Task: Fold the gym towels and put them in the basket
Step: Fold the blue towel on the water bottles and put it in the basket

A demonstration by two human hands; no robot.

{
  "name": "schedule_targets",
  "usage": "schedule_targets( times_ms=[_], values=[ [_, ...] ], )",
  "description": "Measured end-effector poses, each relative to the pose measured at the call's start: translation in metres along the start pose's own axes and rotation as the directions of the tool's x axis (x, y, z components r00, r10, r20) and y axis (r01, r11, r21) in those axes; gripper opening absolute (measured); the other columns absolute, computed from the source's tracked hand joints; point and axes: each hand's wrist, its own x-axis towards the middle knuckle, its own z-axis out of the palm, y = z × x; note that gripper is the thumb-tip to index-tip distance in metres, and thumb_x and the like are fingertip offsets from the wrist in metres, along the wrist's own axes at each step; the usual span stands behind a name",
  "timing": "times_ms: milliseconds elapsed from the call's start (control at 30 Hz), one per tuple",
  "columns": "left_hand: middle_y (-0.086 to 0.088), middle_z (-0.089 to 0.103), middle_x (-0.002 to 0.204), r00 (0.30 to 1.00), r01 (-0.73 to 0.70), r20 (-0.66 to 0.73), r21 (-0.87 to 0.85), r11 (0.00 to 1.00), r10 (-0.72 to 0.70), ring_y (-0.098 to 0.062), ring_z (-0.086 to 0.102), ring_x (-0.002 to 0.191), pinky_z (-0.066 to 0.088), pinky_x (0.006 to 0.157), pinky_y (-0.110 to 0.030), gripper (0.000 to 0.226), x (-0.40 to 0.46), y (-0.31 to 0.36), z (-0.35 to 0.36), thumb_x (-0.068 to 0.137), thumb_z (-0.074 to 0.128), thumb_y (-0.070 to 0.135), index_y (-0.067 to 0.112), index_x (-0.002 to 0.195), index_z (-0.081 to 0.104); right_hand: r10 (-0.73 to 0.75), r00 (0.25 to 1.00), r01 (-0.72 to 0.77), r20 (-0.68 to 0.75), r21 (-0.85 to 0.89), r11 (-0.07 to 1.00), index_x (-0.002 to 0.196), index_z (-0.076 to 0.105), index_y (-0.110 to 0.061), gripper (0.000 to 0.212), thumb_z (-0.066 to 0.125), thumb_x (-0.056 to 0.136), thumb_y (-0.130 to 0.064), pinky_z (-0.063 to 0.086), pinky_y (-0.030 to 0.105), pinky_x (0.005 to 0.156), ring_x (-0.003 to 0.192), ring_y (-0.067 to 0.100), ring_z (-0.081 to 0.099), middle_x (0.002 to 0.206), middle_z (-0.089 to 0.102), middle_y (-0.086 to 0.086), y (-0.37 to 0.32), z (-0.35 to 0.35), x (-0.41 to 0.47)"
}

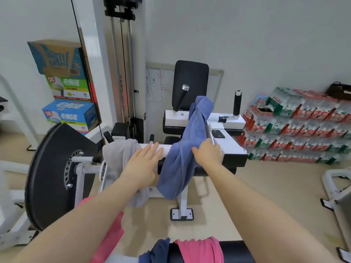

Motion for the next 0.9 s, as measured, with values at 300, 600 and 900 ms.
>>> schedule_targets(
  times_ms=[300,600,900],
  values=[
    [-0.004,0.0,0.158,1.0,0.0,0.012,-0.201,0.98,0.002,-0.021,0.008,0.145,0.013,0.117,-0.033,0.066,-0.002,0.003,-0.008,0.093,0.04,0.022,0.017,0.148,0.004,-0.004,0.989,-0.087,0.151,0.594,0.8,0.111,0.053,-0.011,0.02,0.047,0.092,-0.012,0.041,0.034,0.08,0.087,0.026,0.051,0.097,0.056,0.011,-0.008,0.007,-0.026],
    [-0.002,0.023,0.153,0.914,-0.35,-0.374,-0.531,0.772,0.157,-0.017,0.028,0.138,0.019,0.111,-0.018,0.062,-0.081,0.044,-0.041,0.088,0.049,0.013,0.012,0.144,0.024,-0.22,0.974,0.028,0.053,0.937,0.349,0.1,0.058,0.007,0.048,0.044,0.055,-0.002,0.044,0.033,0.068,0.077,0.028,0.053,0.084,0.056,0.016,0.055,-0.024,-0.144],
    [-0.011,0.052,0.126,0.708,-0.702,-0.517,-0.443,0.558,0.481,-0.012,0.041,0.116,0.035,0.096,-0.023,0.054,-0.133,0.152,-0.053,0.08,0.051,0.036,0.002,0.121,0.052,-0.161,0.987,-0.023,0.01,0.997,-0.078,0.065,0.068,-0.005,0.036,0.034,0.057,0.003,0.053,0.025,0.055,0.056,0.02,0.06,0.063,0.061,0.009,0.138,-0.068,-0.231]
  ],
)
